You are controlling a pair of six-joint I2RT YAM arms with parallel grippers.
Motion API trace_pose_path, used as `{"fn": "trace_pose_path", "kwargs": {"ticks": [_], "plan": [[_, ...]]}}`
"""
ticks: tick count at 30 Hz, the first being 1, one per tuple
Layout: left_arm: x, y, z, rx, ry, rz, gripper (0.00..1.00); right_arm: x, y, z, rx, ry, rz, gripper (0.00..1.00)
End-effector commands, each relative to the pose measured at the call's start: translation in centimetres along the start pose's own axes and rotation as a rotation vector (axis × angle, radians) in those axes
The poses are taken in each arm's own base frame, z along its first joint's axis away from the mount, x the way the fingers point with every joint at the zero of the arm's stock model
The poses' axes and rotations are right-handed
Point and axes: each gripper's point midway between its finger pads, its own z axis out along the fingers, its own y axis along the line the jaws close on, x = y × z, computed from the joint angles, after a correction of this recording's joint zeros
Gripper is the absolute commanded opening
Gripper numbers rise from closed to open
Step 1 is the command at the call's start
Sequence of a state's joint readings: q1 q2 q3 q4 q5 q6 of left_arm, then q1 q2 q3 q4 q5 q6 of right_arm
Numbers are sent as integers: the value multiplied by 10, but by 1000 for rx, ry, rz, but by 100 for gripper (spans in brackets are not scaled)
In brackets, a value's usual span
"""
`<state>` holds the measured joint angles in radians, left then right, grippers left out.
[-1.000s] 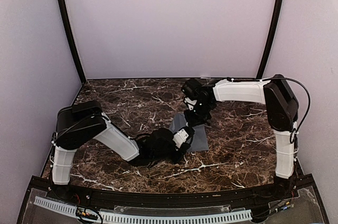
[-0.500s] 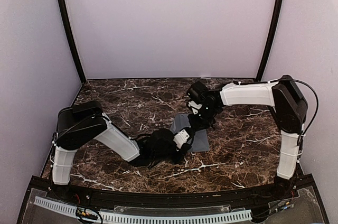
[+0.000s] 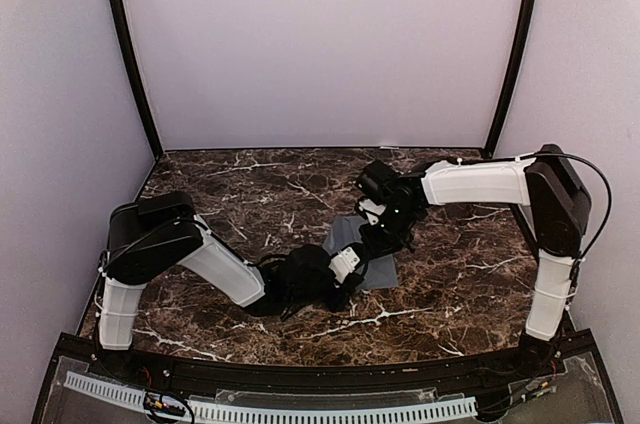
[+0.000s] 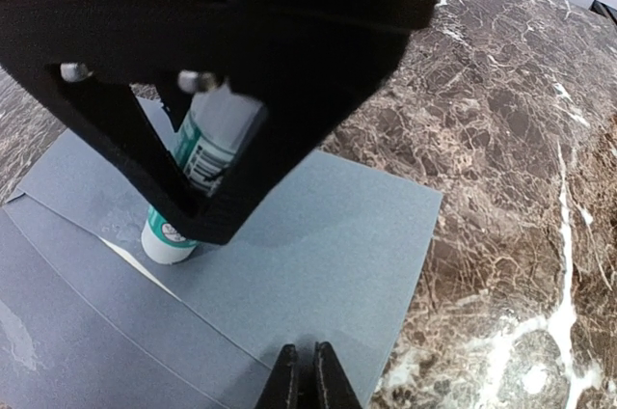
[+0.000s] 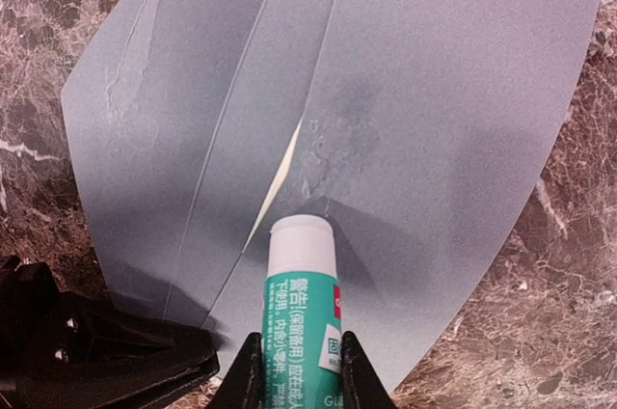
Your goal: Place the letter into the envelope and seal it
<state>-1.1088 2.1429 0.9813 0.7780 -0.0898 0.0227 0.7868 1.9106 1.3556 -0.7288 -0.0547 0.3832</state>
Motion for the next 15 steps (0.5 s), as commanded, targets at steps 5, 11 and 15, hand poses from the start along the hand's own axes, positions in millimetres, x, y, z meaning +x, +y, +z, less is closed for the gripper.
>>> {"fn": "trace_pose_path", "kwargs": {"ticks": [5, 11, 15], "plan": [[53, -2, 1, 15, 169, 13, 7, 7, -17, 19, 91, 93, 33, 0], [54, -4, 0, 24, 166, 20, 7, -14, -26, 28, 104, 77, 40, 0], [54, -4, 0, 27, 163, 19, 7, -27, -34, 34, 116, 63, 45, 0]]}}
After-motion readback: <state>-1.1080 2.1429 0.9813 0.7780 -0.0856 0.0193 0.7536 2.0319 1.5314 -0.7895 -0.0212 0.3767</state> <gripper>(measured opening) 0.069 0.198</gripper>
